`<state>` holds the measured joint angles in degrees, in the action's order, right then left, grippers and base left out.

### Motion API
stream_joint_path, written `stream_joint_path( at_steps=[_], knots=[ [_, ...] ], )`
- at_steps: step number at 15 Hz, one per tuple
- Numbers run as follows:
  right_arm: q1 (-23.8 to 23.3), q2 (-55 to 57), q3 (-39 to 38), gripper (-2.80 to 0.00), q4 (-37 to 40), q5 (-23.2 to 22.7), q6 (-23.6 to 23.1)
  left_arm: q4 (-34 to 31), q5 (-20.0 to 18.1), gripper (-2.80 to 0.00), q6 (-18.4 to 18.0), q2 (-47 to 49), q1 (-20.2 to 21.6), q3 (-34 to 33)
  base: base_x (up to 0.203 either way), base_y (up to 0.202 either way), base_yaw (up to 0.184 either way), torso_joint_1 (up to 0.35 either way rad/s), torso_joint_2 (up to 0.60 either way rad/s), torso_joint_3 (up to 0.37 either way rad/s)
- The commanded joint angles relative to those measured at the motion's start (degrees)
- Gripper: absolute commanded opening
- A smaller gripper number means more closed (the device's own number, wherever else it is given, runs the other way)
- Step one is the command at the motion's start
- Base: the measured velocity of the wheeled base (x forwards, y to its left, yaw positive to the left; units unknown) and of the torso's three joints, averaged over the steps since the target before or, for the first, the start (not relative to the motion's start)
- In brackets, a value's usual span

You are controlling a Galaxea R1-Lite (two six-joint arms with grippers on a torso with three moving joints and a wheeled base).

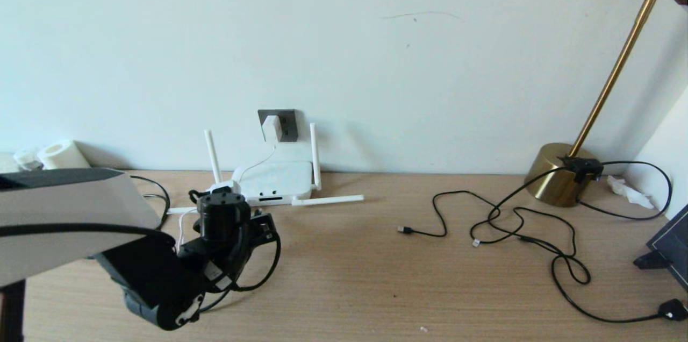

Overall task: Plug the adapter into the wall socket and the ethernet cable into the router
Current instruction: Align cable and router interface

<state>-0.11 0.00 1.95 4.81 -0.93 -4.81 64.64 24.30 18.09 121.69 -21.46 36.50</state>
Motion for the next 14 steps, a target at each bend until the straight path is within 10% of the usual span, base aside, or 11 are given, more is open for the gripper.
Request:
stream_joint_path(
  at_steps=[1,14],
  knots=[
    [0.0,0.1,0.0,-2.80,0.0,0.0,0.0,0.5,-0.7,-2.80,-0.1,0.6,0.2,-0.6,0.000,0.000,0.000,0.000,0.00,0.000],
    [0.0,0.1,0.0,-2.80,0.0,0.0,0.0,6.3,-3.8,-2.80,-8.7,0.3,2.3,-3.4,0.000,0.000,0.000,0.000,0.00,0.000]
  ],
)
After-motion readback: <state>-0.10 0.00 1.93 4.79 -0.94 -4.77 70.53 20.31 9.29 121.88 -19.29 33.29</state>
